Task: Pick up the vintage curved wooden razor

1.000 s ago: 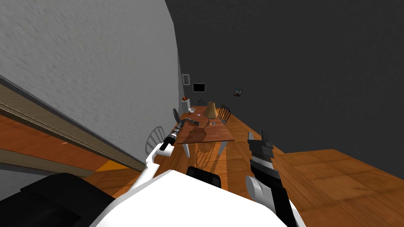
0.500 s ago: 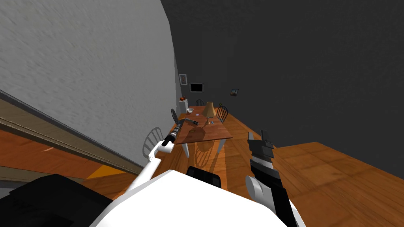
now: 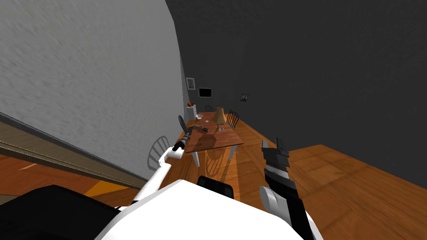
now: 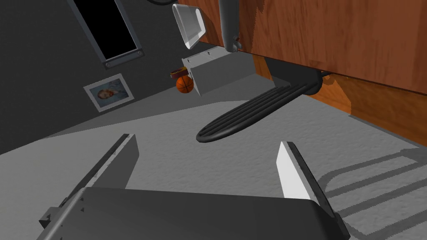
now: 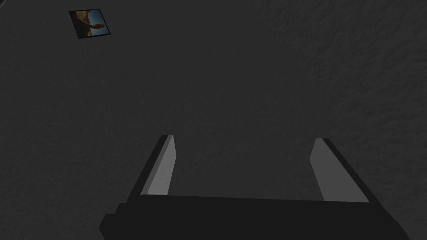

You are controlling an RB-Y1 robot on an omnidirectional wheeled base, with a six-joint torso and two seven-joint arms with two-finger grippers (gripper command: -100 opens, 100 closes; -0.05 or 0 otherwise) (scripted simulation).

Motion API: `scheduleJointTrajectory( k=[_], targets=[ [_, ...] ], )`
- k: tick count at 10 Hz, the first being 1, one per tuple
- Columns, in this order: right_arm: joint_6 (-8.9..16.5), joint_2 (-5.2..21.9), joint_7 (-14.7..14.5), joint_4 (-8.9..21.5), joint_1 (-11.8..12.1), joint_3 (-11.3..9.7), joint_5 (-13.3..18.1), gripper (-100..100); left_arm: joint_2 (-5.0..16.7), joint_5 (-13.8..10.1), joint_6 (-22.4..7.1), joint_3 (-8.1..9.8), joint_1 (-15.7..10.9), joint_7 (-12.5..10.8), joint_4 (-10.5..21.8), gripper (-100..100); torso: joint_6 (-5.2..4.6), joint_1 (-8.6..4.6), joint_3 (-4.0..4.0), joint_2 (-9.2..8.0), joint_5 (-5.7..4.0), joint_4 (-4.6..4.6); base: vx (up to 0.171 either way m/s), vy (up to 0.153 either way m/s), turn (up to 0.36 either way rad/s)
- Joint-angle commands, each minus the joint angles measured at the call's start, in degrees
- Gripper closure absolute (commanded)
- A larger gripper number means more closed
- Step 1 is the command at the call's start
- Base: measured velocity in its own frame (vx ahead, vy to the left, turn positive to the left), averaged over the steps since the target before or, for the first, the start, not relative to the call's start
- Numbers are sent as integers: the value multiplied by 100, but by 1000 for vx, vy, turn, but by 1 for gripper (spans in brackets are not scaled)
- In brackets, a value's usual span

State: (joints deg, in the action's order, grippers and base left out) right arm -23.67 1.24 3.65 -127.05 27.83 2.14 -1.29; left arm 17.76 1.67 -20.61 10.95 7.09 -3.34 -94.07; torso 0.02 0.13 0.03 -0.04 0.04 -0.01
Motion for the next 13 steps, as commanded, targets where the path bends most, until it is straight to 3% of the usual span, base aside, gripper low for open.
scheduleJointTrajectory(
  k=[1, 6, 7, 8, 9, 12, 13],
  targets=[
    [0, 0, 0, 0, 0, 0, 0, 0, 69, -55, -286, 72, -211, -127, 286, -100, 0, 0, 0, 0, 0, 0, -22, 22, -152],
    [0, 0, 0, 0, 0, 0, 0, 0, 174, -156, -988, 196, -562, -361, 872, -100, -1, 0, -3, 6, 0, 1, -14, 23, -98],
    [0, 0, 0, 0, 1, 0, 0, 0, 224, -209, -1190, 256, -735, -485, 1123, -100, 2, -2, -3, 6, 0, 2, -7, 21, -144],
    [0, 0, 0, 0, 0, 0, 0, 0, 224, -209, -1260, 256, -735, -485, 1148, -100, -1, -1, -4, 7, -1, 1, -4, 21, -74],
    [0, 0, 0, 0, 1, 0, 0, 0, 272, -264, -1449, 316, -904, -613, 1423, -100, 2, -1, -5, 9, 0, 2, -3, 20, -138],
    [0, 0, 0, 0, 0, 0, 0, 0, 318, -319, -1772, 373, -1071, -744, 1694, -100, 0, -1, -7, 12, -1, 3, 2, 21, -94],
    [0, 0, 0, 0, 1, 0, 0, 0, 362, -376, -1978, 430, -1234, -878, 1960, -100, 2, -3, -7, 12, 0, 3, 10, 18, -147]
  ],
)
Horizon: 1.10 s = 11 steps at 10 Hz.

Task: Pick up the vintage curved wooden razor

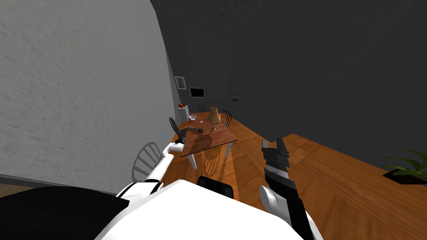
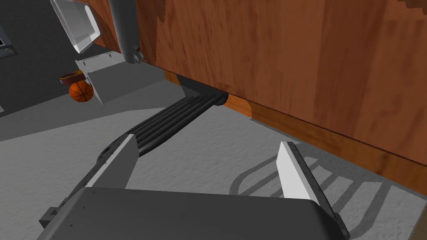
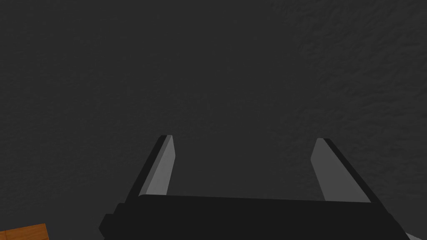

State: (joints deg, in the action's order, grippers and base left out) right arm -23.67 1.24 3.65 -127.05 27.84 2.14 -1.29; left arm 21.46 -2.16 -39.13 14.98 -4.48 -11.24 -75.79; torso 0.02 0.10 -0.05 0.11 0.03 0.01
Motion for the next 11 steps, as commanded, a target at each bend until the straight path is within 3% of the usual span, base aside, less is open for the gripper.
scheduleJointTrajectory(
  k=[1, 3, 7, 11],
  targets=[
    [0, 0, 0, 0, 0, 0, 0, 0, -7, 7, -158, 27, -77, -88, 131, -100, 0, 0, 0, 0, 0, 0, 10, 18, -78],
    [0, 0, 0, 0, 0, 0, 0, 0, 71, -109, -526, 134, -388, -362, 587, -100, 0, 0, -1, 2, 0, 1, 17, 24, -187],
    [0, 0, 0, 0, 0, 0, 0, 0, 137, -225, -975, 232, -675, -639, 1123, -100, -1, 3, -6, 10, 1, 2, 28, 26, -116],
    [0, 0, 0, 0, 1, 1, 0, 0, 227, -444, -1552, 392, -1143, -1169, 1904, -100, 1, 6, -13, 23, 2, 5, 59, 35, -147]
  ],
)
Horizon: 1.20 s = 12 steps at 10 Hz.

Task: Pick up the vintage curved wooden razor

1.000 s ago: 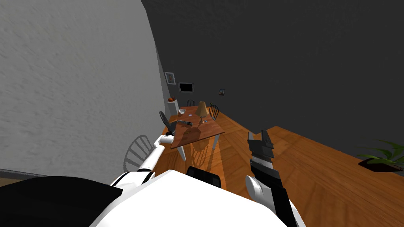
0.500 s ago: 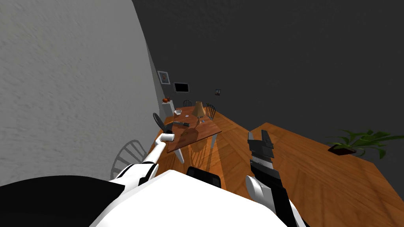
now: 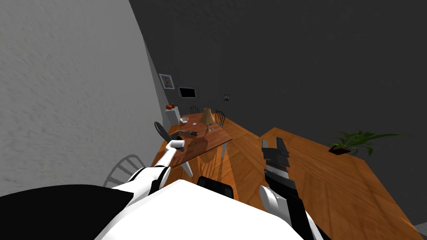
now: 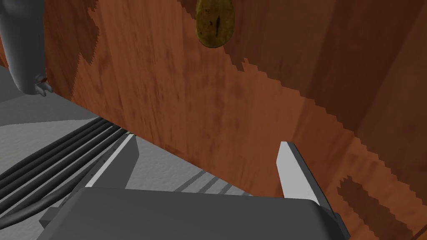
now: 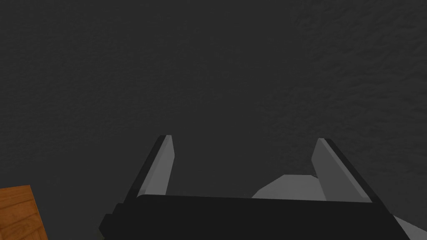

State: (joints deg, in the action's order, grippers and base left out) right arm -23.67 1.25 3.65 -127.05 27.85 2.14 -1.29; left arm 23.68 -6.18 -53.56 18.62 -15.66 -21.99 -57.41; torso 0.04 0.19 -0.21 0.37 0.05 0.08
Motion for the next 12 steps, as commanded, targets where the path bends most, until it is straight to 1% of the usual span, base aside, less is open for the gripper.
scheduleJointTrajectory(
  k=[1, 3, 4, 8, 9, 10, 11, 12],
  targets=[
    [0, 0, 0, 0, 0, 0, 0, 0, 18, -91, -216, 59, -117, -214, 285, -100, 0, 0, 0, 0, 0, 0, 70, 36, -170],
    [0, 0, 0, 0, 0, 0, 0, 0, 38, -180, -387, 113, -273, -433, 587, -100, 2, -9, 0, 0, -2, 0, 80, 29, -139],
    [0, 0, 0, 0, 0, 0, 0, 0, 38, -180, -387, 113, -273, -433, 587, -100, 1, -7, -2, 3, -2, 1, 50, 28, -45],
    [0, 0, 0, 0, 0, 0, 0, 0, 50, -325, -607, 190, -506, -791, 1048, -100, 3, -12, 4, -8, -3, -1, 52, 25, -89],
    [0, 0, 0, 0, 0, 0, 0, 0, 51, -297, -585, 176, -472, -721, 953, -100, 3, -10, 2, -3, -2, 0, 33, 18, -24],
    [0, 0, 0, 0, 0, 0, 0, 0, 49, -300, -601, 177, -479, -745, 963, 0, 6, -14, 7, -13, -3, -1, 6, 3, 4],
    [0, -1, 0, 0, 0, 0, 0, 0, -1, -294, -423, 168, -432, -718, 1060, -100, 6, -19, 12, -23, -4, -4, 33, 13, 30],
    [0, -1, 0, 0, 0, 0, 0, 0, -27, -292, -335, 163, -409, -706, 1110, -100, 7, -16, 10, -18, -3, -3, 52, 19, 29]
  ],
)
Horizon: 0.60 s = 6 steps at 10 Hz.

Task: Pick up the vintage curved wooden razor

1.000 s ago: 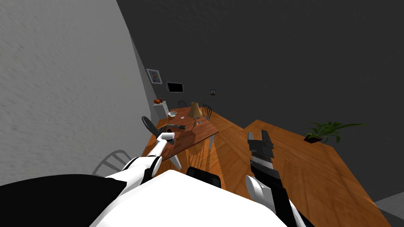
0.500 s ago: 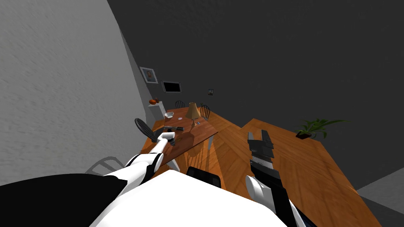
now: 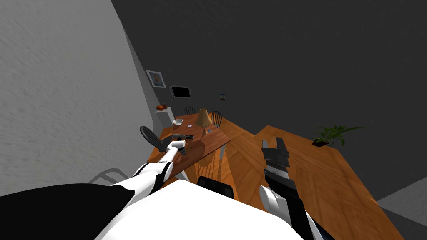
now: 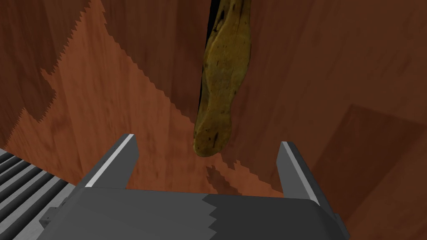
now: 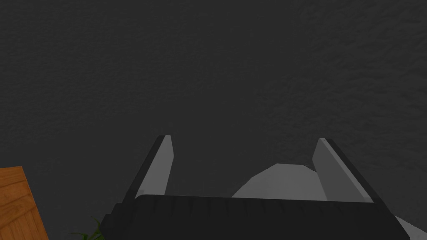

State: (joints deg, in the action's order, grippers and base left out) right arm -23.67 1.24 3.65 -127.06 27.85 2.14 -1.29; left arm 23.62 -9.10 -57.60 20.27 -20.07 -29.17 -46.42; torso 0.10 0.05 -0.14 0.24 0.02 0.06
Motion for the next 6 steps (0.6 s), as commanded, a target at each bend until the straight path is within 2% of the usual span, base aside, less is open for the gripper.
scheduleJointTrajectory(
  k=[1, 2, 3, 6],
  targets=[
    [0, 0, 0, 0, 0, 0, 0, 0, -59, 4, 201, -9, 67, 31, 85, -100, 0, 0, 0, 0, 0, 0, 59, 19, 23],
    [0, 0, 0, 0, 0, 0, 0, 0, -35, 0, 131, -4, 39, 21, 72, -100, 0, 1, -2, 4, 0, 1, 27, 8, 5],
    [0, 0, 0, 0, 0, 0, 0, 0, -38, 0, 162, -5, 44, 26, 81, 100, -1, -3, 2, -4, -1, -1, 0, 0, 0],
    [0, 0, 0, 0, -1, 0, 0, 0, -31, 1, 160, -5, 37, 30, 73, 100, -2, 1, 1, -8, 9, 4, 0, 0, 0]
  ],
)
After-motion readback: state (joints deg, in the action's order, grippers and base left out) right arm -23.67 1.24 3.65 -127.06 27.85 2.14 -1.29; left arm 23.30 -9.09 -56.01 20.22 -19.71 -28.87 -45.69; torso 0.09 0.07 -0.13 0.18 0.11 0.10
